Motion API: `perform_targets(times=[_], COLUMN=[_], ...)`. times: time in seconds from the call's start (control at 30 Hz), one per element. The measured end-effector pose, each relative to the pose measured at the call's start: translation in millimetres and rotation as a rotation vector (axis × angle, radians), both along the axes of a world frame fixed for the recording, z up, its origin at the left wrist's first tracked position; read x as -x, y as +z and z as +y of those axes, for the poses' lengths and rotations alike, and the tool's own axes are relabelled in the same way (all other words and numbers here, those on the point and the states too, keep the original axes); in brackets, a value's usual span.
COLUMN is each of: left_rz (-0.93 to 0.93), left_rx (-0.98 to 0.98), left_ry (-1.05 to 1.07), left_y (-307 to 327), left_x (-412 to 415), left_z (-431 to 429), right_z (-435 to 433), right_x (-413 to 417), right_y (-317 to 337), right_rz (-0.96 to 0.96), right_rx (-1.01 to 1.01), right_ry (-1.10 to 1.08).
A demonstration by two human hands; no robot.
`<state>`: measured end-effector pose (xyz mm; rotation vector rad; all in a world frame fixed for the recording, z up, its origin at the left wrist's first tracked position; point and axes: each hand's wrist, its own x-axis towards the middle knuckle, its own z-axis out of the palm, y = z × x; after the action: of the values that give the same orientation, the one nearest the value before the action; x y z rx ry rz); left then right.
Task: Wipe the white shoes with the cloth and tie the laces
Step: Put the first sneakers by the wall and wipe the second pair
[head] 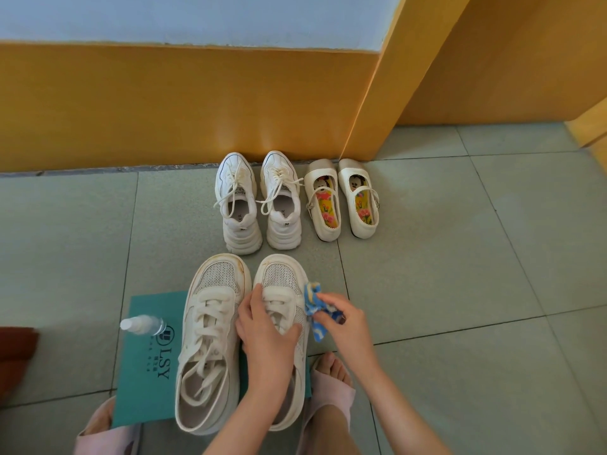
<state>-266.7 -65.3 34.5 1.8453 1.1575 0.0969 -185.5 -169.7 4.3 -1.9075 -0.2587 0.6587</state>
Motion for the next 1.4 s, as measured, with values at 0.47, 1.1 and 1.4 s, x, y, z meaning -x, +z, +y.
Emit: perform_targets(times=[0.47, 1.1, 1.4], left_rz=[0.017, -0.406, -0.615], left_rx=[0.043, 0.542, 1.238], left_ry=[-0.045, 0.059, 0.162], left_y=[7, 86, 113], left_x=[5, -2, -4], left_z=[3, 51, 104], right_z=[32, 23, 101], right_x=[-34, -42, -21], right_y=[11, 120, 159], right_rz=[0.041, 0.219, -0.134], right_rx=[0.039, -0.144, 0.022], right_ry=[0.068, -0.042, 0.228])
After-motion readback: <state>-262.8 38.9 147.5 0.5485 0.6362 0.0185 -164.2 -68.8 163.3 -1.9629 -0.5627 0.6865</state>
